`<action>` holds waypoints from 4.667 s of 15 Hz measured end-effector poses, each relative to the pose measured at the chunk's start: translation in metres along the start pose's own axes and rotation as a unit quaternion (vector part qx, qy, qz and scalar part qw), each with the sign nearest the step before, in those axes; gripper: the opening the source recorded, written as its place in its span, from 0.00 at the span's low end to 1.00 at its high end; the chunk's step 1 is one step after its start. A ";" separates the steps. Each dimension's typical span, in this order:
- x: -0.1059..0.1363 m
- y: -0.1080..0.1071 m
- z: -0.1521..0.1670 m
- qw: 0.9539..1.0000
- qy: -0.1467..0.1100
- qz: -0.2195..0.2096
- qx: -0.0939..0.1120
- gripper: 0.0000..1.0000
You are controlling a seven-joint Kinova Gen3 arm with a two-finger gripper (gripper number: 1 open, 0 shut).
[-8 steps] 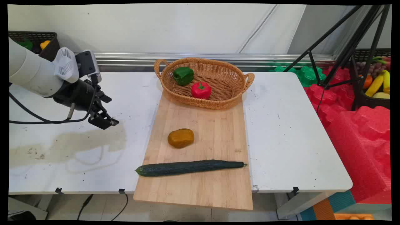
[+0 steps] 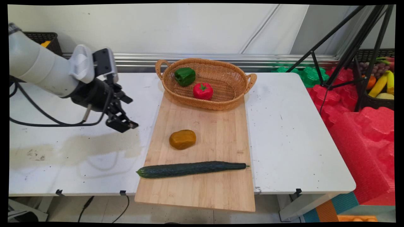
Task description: Pick up the potato from the cutting board, then place the picked object in the vegetable basket
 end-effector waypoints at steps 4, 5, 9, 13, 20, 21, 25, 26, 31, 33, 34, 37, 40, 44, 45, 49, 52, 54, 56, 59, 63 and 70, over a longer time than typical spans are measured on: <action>0.030 0.014 0.016 1.000 0.015 0.006 -0.013 1.00; 0.035 0.016 0.019 1.000 0.015 0.007 -0.015 1.00; 0.053 0.025 0.046 1.000 0.003 0.006 -0.027 1.00; 0.067 0.036 0.084 0.999 -0.017 0.010 -0.043 1.00; 0.086 0.050 0.143 0.997 -0.042 0.010 -0.058 1.00; 0.087 0.051 0.147 0.997 -0.044 0.009 -0.059 1.00; 0.090 0.055 0.161 0.997 -0.048 0.009 -0.060 0.00; 0.091 0.056 0.163 0.997 -0.048 0.010 -0.059 0.00; 0.096 0.055 0.154 0.998 -0.037 0.016 -0.048 0.00; 0.103 0.053 0.139 0.999 -0.024 0.017 -0.045 0.00; 0.108 0.052 0.131 0.999 -0.015 0.017 -0.041 0.00; 0.134 0.045 0.105 1.000 0.021 0.007 -0.022 0.00; 0.162 0.033 0.089 0.998 0.056 -0.010 0.002 0.00; 0.211 0.007 0.085 0.993 0.099 -0.052 0.044 0.00; 0.221 0.001 0.088 0.991 0.105 -0.061 0.052 0.00; 0.253 -0.022 0.114 0.986 0.116 -0.095 0.079 0.00; 0.273 -0.034 0.145 0.982 0.115 -0.120 0.092 0.00; 0.286 -0.042 0.171 0.980 0.109 -0.137 0.096 0.00; 0.294 -0.049 0.195 0.978 0.102 -0.152 0.098 0.00; 0.298 -0.057 0.219 0.977 0.092 -0.167 0.100 0.00; 0.300 -0.068 0.251 0.975 0.076 -0.186 0.096 0.00; 0.289 -0.073 0.276 0.973 0.054 -0.206 0.085 0.00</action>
